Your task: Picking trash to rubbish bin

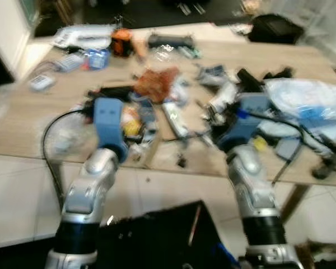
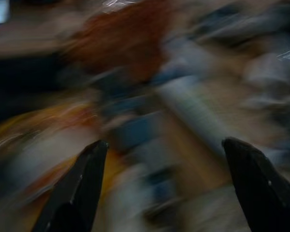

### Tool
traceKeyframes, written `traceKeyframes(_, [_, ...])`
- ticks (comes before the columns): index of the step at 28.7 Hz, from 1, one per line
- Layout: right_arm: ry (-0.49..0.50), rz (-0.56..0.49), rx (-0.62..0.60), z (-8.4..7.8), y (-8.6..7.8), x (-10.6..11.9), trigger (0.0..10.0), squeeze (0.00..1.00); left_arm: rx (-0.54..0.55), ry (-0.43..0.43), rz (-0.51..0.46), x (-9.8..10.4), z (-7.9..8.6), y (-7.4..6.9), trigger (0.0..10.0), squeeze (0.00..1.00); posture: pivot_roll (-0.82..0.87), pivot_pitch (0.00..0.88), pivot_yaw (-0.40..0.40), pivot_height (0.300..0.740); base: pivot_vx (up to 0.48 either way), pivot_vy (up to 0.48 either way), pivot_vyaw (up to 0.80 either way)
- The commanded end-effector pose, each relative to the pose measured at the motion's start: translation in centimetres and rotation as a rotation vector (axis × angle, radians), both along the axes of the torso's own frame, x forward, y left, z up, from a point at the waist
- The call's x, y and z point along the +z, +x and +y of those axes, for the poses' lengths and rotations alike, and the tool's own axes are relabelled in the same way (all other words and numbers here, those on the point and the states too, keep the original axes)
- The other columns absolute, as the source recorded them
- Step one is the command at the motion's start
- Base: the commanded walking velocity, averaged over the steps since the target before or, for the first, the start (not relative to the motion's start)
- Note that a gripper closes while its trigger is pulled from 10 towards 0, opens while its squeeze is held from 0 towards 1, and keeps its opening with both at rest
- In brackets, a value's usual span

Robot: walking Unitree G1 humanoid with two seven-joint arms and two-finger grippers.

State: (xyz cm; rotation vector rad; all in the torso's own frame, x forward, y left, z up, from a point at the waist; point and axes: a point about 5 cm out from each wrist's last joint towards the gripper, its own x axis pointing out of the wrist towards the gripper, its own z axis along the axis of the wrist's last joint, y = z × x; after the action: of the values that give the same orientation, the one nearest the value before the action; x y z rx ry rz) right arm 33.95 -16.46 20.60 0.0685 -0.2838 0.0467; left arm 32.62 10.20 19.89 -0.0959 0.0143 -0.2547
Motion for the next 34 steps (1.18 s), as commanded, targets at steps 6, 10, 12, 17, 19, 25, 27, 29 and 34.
traceKeyframes(6, [0.012,-0.011,0.022,0.61,-0.07,0.26,10.0,0.00,0.013,-0.001,-0.005,-0.02,0.43,-0.11,10.0,0.00,0.00,0.137,-0.003,0.740,0.000,0.000,0.00])
traceKeyframes(10, [0.012,-0.010,0.024,0.70,-0.09,0.19,10.0,0.00,0.010,-0.001,-0.004,-0.10,0.44,-0.15,10.0,0.00,0.01,0.133,-0.002,0.740,0.000,0.000,0.00])
traceKeyframes(12, [0.012,-0.009,0.026,0.70,-0.12,0.16,10.0,0.00,0.009,-0.002,-0.004,-0.13,0.42,-0.22,10.0,0.00,0.01,0.129,-0.002,0.740,0.000,0.000,0.00])
traceKeyframes(17, [0.012,-0.003,0.024,0.67,-0.09,0.11,10.0,0.00,0.008,-0.006,-0.003,-0.12,0.37,-0.17,10.0,0.00,0.00,0.125,-0.002,0.740,0.000,0.000,0.00])
traceKeyframes(19, [0.014,-0.001,0.019,0.61,-0.09,0.06,10.0,0.00,0.005,-0.009,-0.002,-0.14,0.34,-0.19,10.0,0.00,0.00,0.121,-0.003,0.740,0.000,0.000,0.00])
traceKeyframes(25, [0.017,-0.006,0.017,0.55,-0.05,0.19,10.0,0.00,0.010,-0.011,-0.007,-0.02,0.45,-0.12,10.0,0.00,0.00,0.121,-0.003,0.740,0.000,0.000,0.00])
traceKeyframes(27, [0.020,-0.010,0.016,0.55,-0.06,0.28,10.0,0.00,0.012,-0.015,-0.012,0.08,0.50,-0.11,10.0,0.00,0.00,0.121,-0.003,0.740,0.000,0.000,0.00])
traceKeyframes(29, [0.037,-0.037,0.028,0.62,-0.12,0.73,10.0,0.00,0.016,-0.028,-0.025,0.31,0.61,-0.12,10.0,0.00,0.00,0.122,-0.003,0.740,0.292,0.000,0.00])
traceKeyframes(34, [0.004,-0.025,0.054,0.86,-0.08,0.75,10.0,0.00,0.029,-0.044,-0.044,0.61,0.79,-0.05,10.0,0.00,0.00,0.127,-0.003,0.740,0.346,0.000,0.00])
